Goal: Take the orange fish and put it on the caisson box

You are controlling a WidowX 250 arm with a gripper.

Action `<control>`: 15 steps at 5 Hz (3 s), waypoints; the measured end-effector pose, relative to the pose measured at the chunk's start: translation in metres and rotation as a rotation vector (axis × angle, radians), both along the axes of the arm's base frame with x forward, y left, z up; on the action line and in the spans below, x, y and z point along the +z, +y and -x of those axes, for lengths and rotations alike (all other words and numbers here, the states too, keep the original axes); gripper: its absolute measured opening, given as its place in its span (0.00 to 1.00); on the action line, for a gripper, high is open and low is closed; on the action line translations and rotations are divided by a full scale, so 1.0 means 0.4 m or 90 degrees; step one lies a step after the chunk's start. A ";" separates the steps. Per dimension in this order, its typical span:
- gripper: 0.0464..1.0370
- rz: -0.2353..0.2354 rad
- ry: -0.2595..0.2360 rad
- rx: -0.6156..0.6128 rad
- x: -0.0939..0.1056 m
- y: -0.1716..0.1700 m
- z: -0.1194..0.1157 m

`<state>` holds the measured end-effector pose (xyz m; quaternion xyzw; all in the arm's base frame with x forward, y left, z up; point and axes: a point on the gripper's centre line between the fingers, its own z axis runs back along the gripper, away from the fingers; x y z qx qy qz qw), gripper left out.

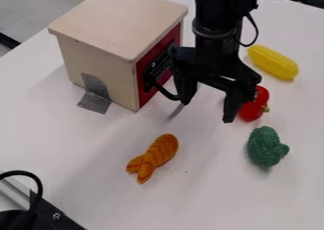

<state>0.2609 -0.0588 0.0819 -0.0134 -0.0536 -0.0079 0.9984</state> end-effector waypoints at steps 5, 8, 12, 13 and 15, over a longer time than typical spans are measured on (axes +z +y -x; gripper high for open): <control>0.96 -0.061 0.025 -0.060 -0.117 0.117 0.131; 0.92 -0.010 0.016 -0.060 -0.226 0.116 0.105; 0.35 -0.016 -0.016 -0.091 0.000 0.136 0.111; 0.35 -0.018 -0.015 -0.043 0.077 0.183 0.042; 0.35 -0.020 -0.029 0.050 0.142 0.354 -0.073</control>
